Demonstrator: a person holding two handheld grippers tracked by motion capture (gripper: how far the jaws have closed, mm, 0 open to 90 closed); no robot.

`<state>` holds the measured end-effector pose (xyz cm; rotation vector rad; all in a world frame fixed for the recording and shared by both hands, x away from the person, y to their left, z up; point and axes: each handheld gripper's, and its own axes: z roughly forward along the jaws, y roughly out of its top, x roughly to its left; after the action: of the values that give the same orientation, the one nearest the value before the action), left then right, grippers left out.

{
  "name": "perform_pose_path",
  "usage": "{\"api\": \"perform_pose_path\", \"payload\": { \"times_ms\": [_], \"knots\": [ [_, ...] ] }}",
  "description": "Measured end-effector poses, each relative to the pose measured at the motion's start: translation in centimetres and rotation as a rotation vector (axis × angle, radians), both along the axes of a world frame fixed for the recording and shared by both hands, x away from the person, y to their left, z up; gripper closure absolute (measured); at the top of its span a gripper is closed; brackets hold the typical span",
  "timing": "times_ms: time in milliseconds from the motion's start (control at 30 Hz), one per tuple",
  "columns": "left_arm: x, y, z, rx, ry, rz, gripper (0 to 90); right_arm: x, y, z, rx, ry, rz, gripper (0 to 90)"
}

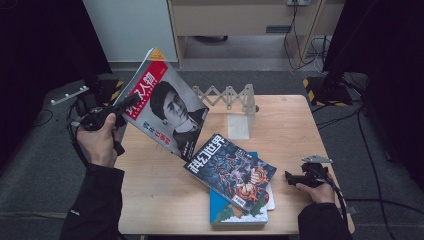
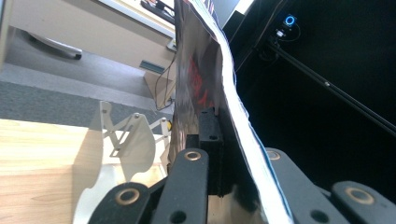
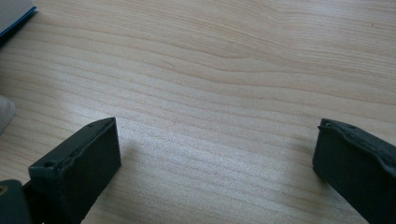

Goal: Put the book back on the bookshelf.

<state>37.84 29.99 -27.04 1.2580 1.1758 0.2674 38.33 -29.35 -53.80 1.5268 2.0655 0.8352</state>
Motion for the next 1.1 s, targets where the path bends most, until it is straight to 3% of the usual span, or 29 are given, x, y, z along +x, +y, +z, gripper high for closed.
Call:
{"api": "perform_pose_path", "payload": {
  "times_ms": [300, 600, 1100],
  "knots": [
    [-0.3, 1.3, 0.2, 0.03, -0.01, 0.05, 86.2, 0.0, 0.0, -0.1, 0.004, -0.016, 0.005, 0.7],
    [0.2, 1.5, 0.7, 0.081, -0.025, 0.103, 86.3, 0.0, 0.0, -0.2, 0.005, -0.016, 0.006, 0.7],
    [4.3, -0.7, -1.0, 0.164, 0.002, 0.154, 86.3, 0.0, 0.0, -0.2, 0.004, -0.017, 0.007, 0.6]
  ]
}}
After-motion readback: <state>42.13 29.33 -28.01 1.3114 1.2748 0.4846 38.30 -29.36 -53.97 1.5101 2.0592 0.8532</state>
